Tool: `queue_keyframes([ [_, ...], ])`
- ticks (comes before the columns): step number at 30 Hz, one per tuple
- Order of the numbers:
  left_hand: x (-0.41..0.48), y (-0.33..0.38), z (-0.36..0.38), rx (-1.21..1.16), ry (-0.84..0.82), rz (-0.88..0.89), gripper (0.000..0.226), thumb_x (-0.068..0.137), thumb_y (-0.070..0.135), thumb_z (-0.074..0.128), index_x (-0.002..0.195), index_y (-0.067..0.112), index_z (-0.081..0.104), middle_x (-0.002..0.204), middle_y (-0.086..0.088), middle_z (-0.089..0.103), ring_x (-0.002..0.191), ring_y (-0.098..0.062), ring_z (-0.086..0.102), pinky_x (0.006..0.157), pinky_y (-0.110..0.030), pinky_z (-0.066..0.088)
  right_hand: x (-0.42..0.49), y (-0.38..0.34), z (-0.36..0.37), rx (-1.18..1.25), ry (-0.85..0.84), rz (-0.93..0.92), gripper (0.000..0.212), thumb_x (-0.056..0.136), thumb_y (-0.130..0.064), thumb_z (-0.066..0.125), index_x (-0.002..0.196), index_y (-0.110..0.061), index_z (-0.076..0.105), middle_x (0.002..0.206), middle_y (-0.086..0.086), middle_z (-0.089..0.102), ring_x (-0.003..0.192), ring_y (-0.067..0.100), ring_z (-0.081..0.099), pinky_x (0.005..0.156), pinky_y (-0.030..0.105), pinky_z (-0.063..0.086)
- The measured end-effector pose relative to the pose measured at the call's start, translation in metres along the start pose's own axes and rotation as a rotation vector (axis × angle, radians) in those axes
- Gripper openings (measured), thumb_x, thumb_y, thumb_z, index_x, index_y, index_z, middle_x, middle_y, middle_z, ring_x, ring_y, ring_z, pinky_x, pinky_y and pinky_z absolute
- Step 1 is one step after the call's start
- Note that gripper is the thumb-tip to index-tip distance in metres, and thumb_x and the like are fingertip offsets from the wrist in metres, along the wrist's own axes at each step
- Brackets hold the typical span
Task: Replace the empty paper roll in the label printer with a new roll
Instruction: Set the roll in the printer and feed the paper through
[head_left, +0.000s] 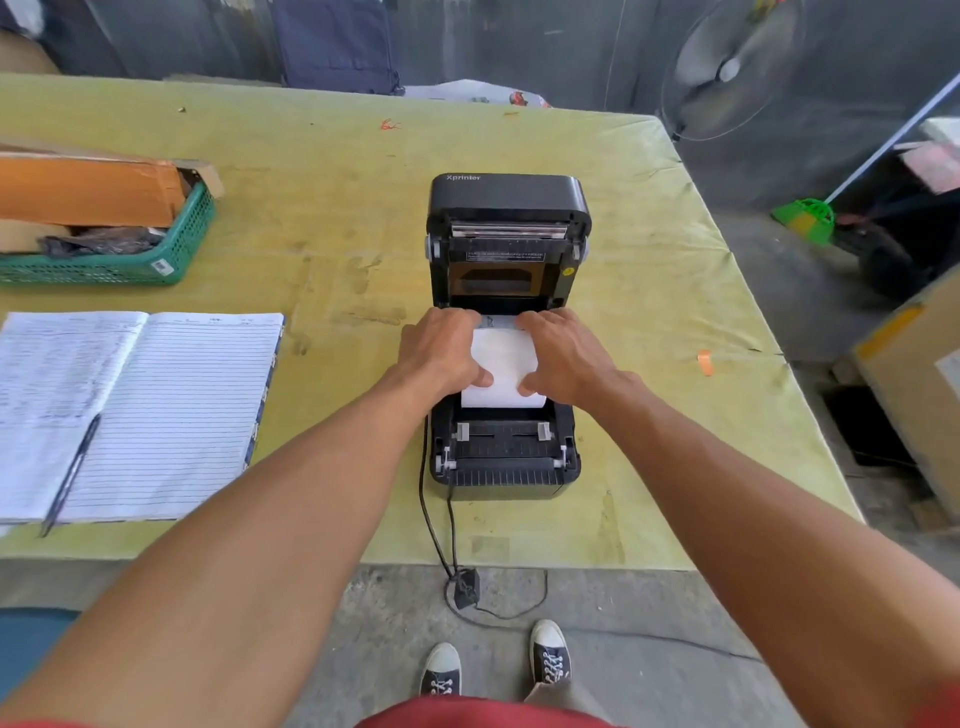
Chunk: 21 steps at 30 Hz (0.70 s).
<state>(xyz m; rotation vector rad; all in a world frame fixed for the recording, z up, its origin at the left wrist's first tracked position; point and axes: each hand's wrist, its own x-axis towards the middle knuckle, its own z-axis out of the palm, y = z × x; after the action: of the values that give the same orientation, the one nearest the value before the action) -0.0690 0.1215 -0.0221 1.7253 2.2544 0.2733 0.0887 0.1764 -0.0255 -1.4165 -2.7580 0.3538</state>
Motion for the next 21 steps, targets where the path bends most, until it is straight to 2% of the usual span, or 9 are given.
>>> queue_keyframes([
  [3, 0.001, -0.001, 0.005, 0.002, 0.045, 0.022, 0.082, 0.062, 0.038, 0.093, 0.133, 0.02, 0.057, 0.128, -0.003, 0.066, 0.12, -0.028, 0.057, 0.092, -0.044, 0.046, -0.001, -0.003, -0.001, 0.029, 0.006, 0.022, 0.077, 0.071, -0.027, 0.086, 0.138, -0.01, 0.051, 0.131, 0.011, 0.062, 0.122, 0.032, 0.049, 0.097, 0.036, 0.041],
  [7, -0.003, -0.002, 0.012, 0.01, 0.103, 0.05, 0.076, 0.06, 0.038, 0.094, 0.124, 0.02, 0.057, 0.116, -0.002, 0.069, 0.113, -0.027, 0.058, 0.097, -0.049, 0.041, -0.004, -0.006, -0.004, 0.051, 0.055, 0.033, 0.063, 0.073, -0.025, 0.084, 0.128, -0.009, 0.056, 0.121, 0.012, 0.067, 0.111, 0.032, 0.053, 0.078, 0.031, 0.035],
  [10, -0.01, -0.004, 0.02, 0.035, 0.176, 0.089, 0.072, 0.058, 0.036, 0.095, 0.118, 0.019, 0.057, 0.112, -0.002, 0.068, 0.113, -0.027, 0.056, 0.1, -0.054, 0.037, -0.007, -0.008, -0.002, 0.03, 0.099, 0.03, 0.058, 0.073, -0.023, 0.084, 0.122, -0.008, 0.058, 0.115, 0.013, 0.067, 0.107, 0.032, 0.054, 0.074, 0.029, 0.031],
  [12, -0.015, -0.005, 0.024, 0.054, 0.205, 0.107, 0.07, 0.058, 0.036, 0.094, 0.115, 0.02, 0.055, 0.112, -0.001, 0.067, 0.114, -0.027, 0.055, 0.103, -0.056, 0.034, -0.01, -0.009, 0.0, 0.011, 0.12, 0.014, 0.053, 0.075, -0.022, 0.083, 0.121, -0.008, 0.059, 0.115, 0.013, 0.067, 0.107, 0.032, 0.054, 0.077, 0.03, 0.035],
  [15, -0.022, -0.004, 0.029, 0.094, 0.237, 0.124, 0.068, 0.06, 0.036, 0.093, 0.113, 0.02, 0.053, 0.116, 0.0, 0.065, 0.115, -0.026, 0.053, 0.108, -0.057, 0.031, -0.016, -0.01, 0.004, -0.004, 0.149, -0.018, 0.043, 0.082, -0.023, 0.078, 0.119, -0.008, 0.062, 0.117, 0.013, 0.067, 0.111, 0.033, 0.055, 0.096, 0.039, 0.041],
  [17, -0.028, -0.003, 0.033, 0.14, 0.257, 0.134, 0.067, 0.063, 0.034, 0.092, 0.116, 0.018, 0.053, 0.118, -0.001, 0.063, 0.114, -0.025, 0.052, 0.109, -0.055, 0.031, -0.023, -0.01, 0.007, -0.017, 0.166, -0.045, 0.032, 0.088, -0.023, 0.071, 0.116, -0.009, 0.065, 0.117, 0.013, 0.068, 0.113, 0.034, 0.056, 0.106, 0.046, 0.039],
  [19, -0.034, -0.002, 0.038, 0.192, 0.275, 0.16, 0.063, 0.067, 0.029, 0.09, 0.117, 0.016, 0.053, 0.119, -0.003, 0.06, 0.114, -0.026, 0.05, 0.11, -0.054, 0.031, -0.033, -0.009, 0.014, -0.055, 0.187, -0.083, 0.022, 0.093, -0.02, 0.062, 0.112, -0.01, 0.068, 0.117, 0.012, 0.068, 0.115, 0.035, 0.055, 0.107, 0.048, 0.036],
  [21, -0.042, -0.003, 0.043, 0.227, 0.314, 0.194, 0.053, 0.072, 0.018, 0.086, 0.115, 0.015, 0.055, 0.117, -0.005, 0.058, 0.113, -0.027, 0.049, 0.111, -0.055, 0.031, -0.045, -0.009, 0.022, -0.11, 0.206, -0.088, 0.021, 0.096, -0.02, 0.06, 0.11, -0.011, 0.072, 0.128, 0.014, 0.063, 0.124, 0.035, 0.05, 0.11, 0.05, 0.033],
])
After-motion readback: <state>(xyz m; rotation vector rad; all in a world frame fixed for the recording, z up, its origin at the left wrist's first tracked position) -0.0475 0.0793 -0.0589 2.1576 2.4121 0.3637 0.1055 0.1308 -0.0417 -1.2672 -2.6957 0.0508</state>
